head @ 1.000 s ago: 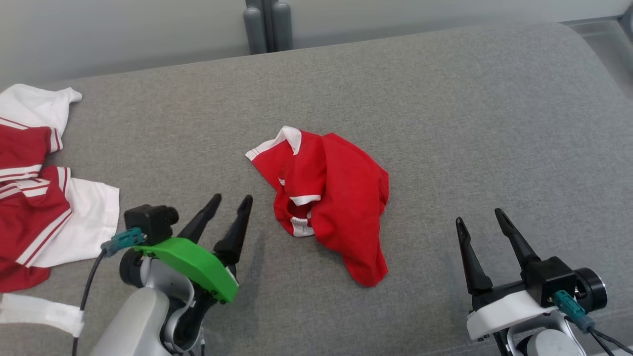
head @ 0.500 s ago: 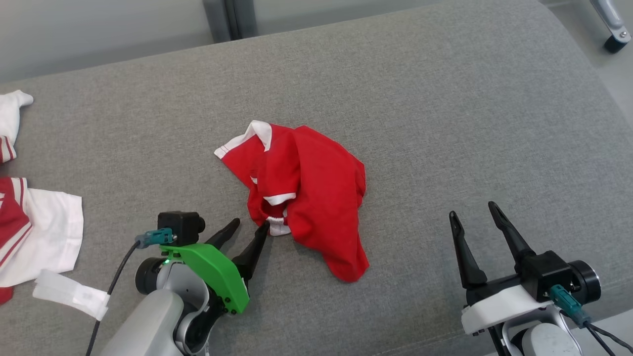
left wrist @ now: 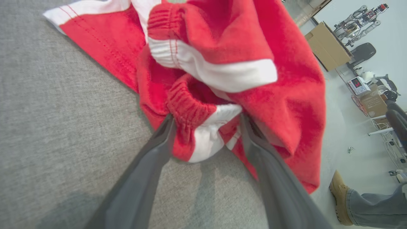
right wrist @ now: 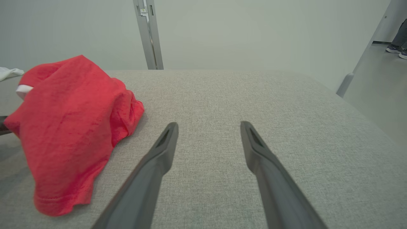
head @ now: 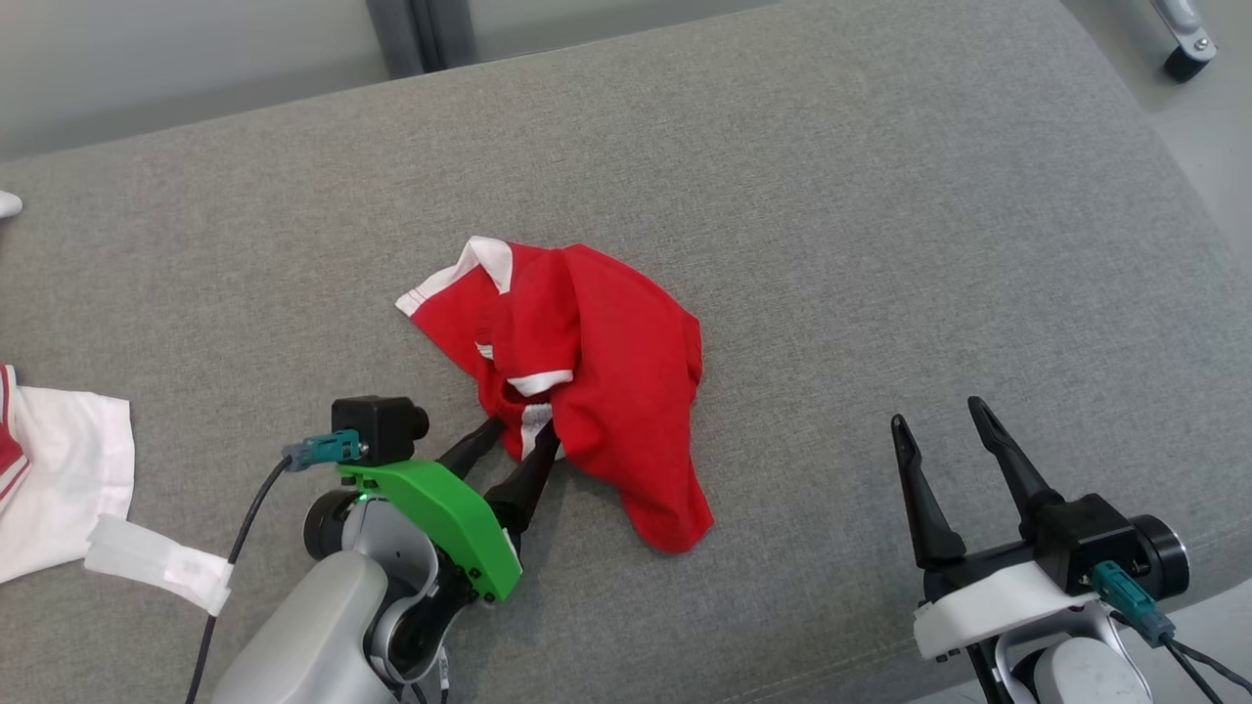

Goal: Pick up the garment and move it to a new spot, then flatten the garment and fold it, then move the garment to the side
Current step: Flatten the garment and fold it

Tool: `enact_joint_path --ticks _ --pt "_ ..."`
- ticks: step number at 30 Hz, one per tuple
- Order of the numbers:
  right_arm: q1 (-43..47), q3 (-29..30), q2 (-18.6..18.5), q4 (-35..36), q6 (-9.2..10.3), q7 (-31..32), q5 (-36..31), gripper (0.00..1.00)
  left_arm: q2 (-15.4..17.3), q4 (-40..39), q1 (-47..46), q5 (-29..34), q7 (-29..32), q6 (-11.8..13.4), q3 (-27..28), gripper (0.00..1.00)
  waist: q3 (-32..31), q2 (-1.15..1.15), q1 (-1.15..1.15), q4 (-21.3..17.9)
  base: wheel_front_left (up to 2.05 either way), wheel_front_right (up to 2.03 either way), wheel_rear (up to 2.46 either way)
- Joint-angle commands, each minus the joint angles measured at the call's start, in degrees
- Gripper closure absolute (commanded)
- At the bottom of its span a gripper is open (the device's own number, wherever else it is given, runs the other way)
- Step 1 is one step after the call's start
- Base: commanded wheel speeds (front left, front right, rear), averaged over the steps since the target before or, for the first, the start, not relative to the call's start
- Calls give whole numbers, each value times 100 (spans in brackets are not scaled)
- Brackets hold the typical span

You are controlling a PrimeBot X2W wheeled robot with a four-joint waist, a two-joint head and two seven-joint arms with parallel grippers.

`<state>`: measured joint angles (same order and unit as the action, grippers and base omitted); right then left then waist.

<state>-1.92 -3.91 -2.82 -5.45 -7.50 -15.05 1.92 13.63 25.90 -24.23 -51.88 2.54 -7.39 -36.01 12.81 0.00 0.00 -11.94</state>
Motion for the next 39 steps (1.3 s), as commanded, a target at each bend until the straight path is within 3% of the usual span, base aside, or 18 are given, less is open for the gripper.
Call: enact_joint_path --ticks 1,7,8,9,10,11,12,20,27,31,39 --pt "-21 24 -13 -10 2 -19 22 0 72 -93 -63 -103 25 -18 -15 0 -15 0 0 -5 0 0 0" --pt "-13 -4 -12 -22 2 -19 50 0 59 42 -162 -139 -61 12 24 0 -9 0 0 -22 0 0 0" --pt "-22 -16 -12 -26 2 -19 55 0 38 110 -183 -125 -80 13 21 9 -6 0 0 -28 0 0 0" --pt "-36 -29 -12 -32 2 -19 63 0 17 167 -214 -107 -122 12 22 41 -1 0 0 -38 0 0 0" --pt "-52 -47 -12 -33 2 -19 71 0 -21 215 -244 -115 -148 11 27 64 2 0 0 -48 0 0 0" --pt "-66 -53 -13 -33 2 -19 79 0 -50 258 -285 -99 -202 9 20 85 3 0 0 -57 0 0 0" --pt "-74 -47 -14 -32 2 -19 82 0 -73 294 -320 -79 -231 7 4 100 1 0 0 -66 0 0 0" --pt "-2 15 -13 -54 2 -19 98 0 3 74 -459 -156 -260 -14 -125 100 -91 0 0 -87 0 0 0" --pt "150 56 -12 -104 2 -19 151 0 245 -1279 -427 -569 308 -10 -194 100 -278 0 0 29 0 0 0" --pt "147 13 -12 -145 2 -19 189 0 207 -2179 -305 -957 644 211 -109 100 -400 0 0 73 0 0 0" --pt "185 -40 -12 -225 2 -19 236 0 -154 -3647 -145 -1512 979 933 -19 100 -613 0 0 28 0 0 0"
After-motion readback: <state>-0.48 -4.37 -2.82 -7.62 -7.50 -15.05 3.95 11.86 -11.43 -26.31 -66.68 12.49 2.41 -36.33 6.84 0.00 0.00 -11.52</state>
